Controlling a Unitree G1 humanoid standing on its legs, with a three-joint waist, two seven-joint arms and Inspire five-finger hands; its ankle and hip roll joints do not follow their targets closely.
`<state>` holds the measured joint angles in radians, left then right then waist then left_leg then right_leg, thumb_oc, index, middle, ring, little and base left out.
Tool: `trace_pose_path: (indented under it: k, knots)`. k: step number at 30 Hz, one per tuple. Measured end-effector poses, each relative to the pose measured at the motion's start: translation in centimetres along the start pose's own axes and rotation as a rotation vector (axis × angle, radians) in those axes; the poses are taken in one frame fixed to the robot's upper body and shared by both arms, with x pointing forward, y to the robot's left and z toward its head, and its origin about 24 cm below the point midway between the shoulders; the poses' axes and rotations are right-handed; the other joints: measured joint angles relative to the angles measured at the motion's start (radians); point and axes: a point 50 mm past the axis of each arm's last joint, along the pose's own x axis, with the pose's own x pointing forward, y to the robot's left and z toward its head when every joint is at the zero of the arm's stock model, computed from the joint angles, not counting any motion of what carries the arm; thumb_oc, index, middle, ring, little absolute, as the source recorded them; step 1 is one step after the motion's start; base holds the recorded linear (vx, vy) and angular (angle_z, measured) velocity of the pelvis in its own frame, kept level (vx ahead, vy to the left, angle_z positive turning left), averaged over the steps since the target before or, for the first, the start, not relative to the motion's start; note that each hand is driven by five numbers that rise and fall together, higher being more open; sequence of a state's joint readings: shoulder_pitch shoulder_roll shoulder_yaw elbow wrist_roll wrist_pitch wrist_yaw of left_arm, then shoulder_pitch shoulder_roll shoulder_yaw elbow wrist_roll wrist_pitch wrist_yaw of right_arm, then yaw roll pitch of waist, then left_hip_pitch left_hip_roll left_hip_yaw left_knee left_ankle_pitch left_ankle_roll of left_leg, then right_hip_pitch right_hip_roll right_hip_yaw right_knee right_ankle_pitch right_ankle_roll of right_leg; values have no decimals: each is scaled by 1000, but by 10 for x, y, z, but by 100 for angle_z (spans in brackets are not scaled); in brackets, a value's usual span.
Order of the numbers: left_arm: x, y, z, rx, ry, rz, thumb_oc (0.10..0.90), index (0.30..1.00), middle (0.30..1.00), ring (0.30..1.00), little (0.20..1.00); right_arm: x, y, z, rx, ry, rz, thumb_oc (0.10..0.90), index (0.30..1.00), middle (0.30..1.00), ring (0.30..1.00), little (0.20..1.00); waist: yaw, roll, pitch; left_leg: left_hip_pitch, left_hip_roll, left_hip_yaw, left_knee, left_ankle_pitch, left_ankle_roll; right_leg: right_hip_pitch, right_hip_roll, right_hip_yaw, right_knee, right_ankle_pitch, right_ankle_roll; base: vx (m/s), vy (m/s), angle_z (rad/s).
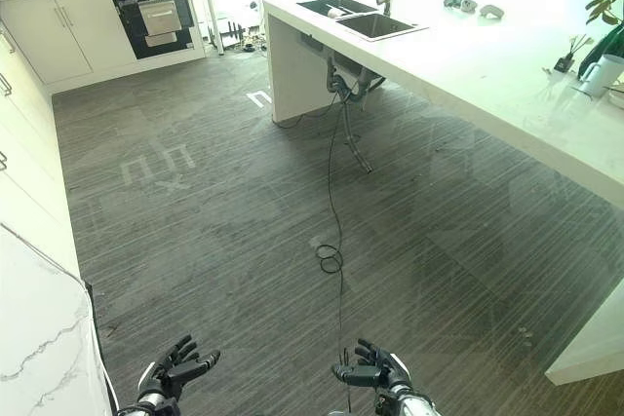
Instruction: Place the dishes in the dishwasher.
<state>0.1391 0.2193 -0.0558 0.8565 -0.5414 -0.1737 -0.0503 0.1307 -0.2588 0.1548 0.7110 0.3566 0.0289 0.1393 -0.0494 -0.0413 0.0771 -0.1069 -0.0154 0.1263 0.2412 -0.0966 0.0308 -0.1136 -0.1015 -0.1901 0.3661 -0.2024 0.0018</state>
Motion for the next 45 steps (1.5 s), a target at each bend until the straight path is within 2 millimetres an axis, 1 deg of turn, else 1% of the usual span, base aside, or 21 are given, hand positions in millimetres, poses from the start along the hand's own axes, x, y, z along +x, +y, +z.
trace_pose_path:
  k: [1,8,10,17,23,26,28,30,34,36,37,38,39,40,41,42,43,44,45]
  knots:
    - [0,-2,-2,-6,4,-10,800,900,900,900,900,1,1,-1,-7,4,10,800,900,900,900,900,-1,3,-2,2,1,3,0,0,0,1,1,4,0,0,0,9,-3,-6]
    - [4,-10,1,-34,-3,-57,800,900,900,900,900,3,6,2,-22,-4,40,800,900,900,900,900,0,15,-11,3,6,3,4,-1,-1,0,6,9,2,1,-2,2,-1,-1]
    - [4,-11,2,-78,-8,-59,800,900,900,900,900,3,6,3,-22,-7,40,800,900,900,900,900,0,19,-14,2,7,3,7,-1,-1,0,7,9,3,1,-2,0,0,0]
    - [3,-12,4,-113,-25,-63,800,900,900,900,900,3,6,4,-24,-18,40,800,900,900,900,900,0,19,-15,-2,10,2,9,0,-3,0,9,8,7,-3,2,0,0,0]
    - [2,-10,2,-114,-18,-57,800,900,900,900,900,2,6,5,-21,-21,42,800,900,900,900,900,0,19,-15,-2,12,1,10,-1,-4,0,11,8,8,-4,0,9,-18,0]
    - [2,-10,2,-114,-17,-56,800,900,900,900,900,3,8,9,-24,-41,49,800,900,900,900,900,-1,19,-15,-2,13,0,10,-2,-6,0,12,8,9,-5,-1,29,-49,0]
    - [2,-10,2,-115,-17,-55,800,900,900,900,900,2,11,16,-29,-71,59,800,900,900,900,900,-2,19,-15,-1,14,-1,10,-2,-7,0,13,8,10,-6,-3,53,-107,0]
    - [1,-10,2,-116,-21,-54,800,900,900,900,900,2,13,22,-33,-100,65,800,900,900,900,900,-1,19,-15,0,16,-1,9,-2,-9,0,15,8,12,-8,-5,51,-112,0]
    - [1,-13,7,-119,-47,-69,800,900,900,900,900,2,13,24,-35,-105,58,800,900,900,900,900,-1,19,-16,6,19,-4,5,3,-17,-1,20,8,17,-15,-13,68,-123,1]
    - [0,-11,5,-120,-41,-63,800,900,900,900,900,2,12,25,-40,-110,57,800,900,900,900,900,1,15,-14,28,22,5,-21,17,-36,-4,28,8,34,-29,-19,105,-236,-16]
    - [-1,-9,4,-118,-36,-56,800,900,900,900,900,2,14,30,-50,-127,67,800,900,900,900,900,12,7,-9,52,24,20,-37,35,-66,-9,30,19,52,-42,-39,87,-160,-21]
    - [2,-6,12,-105,-57,-52,800,900,900,900,900,1,20,41,-60,-175,92,800,900,900,900,900,25,-48,21,-8,13,36,93,84,-141,-28,6,37,97,-61,-70,118,-92,-11]
    - [4,-8,16,-112,-69,-57,800,900,900,900,900,1,18,46,-69,-192,94,800,900,900,900,900,31,-64,33,-90,19,30,224,111,-130,-29,-5,39,97,-68,-83,180,-11,7]
    - [2,-10,12,-116,-62,-62,800,900,900,900,900,0,15,47,-74,-194,87,800,900,900,900,900,33,-64,43,-125,36,31,276,98,-111,-18,8,32,91,-62,-76,176,62,15]
    - [0,-10,6,-119,-46,-65,800,900,900,900,900,-1,10,48,-75,-196,71,800,900,900,900,900,30,-42,52,-137,55,42,257,83,-91,-7,29,20,84,-63,-75,297,199,5]
    - [-3,-9,0,-125,-31,-59,800,900,900,900,900,-1,6,48,-81,-195,61,800,900,900,900,900,29,-32,58,-127,68,72,185,81,-82,-8,45,19,76,-64,-73,323,227,0]
    - [-6,-7,-6,-132,-14,-49,800,900,900,900,900,-2,3,47,-80,-192,53,800,900,900,900,900,27,-20,60,-110,76,100,76,87,-75,4,59,14,52,-58,-62,260,190,17]
    - [-8,-15,-11,-151,-12,-66,800,900,900,900,900,-6,-9,50,-86,-207,26,800,900,900,900,900,22,56,68,-162,161,94,38,75,-103,-14,90,-52,119,-123,-6,381,190,24]
    - [-7,-19,-2,-151,-53,-91,800,900,900,900,900,-7,-13,55,-86,-221,15,800,900,900,900,900,36,57,87,-210,197,92,44,80,-130,-14,63,-48,137,-125,-57,401,195,23]
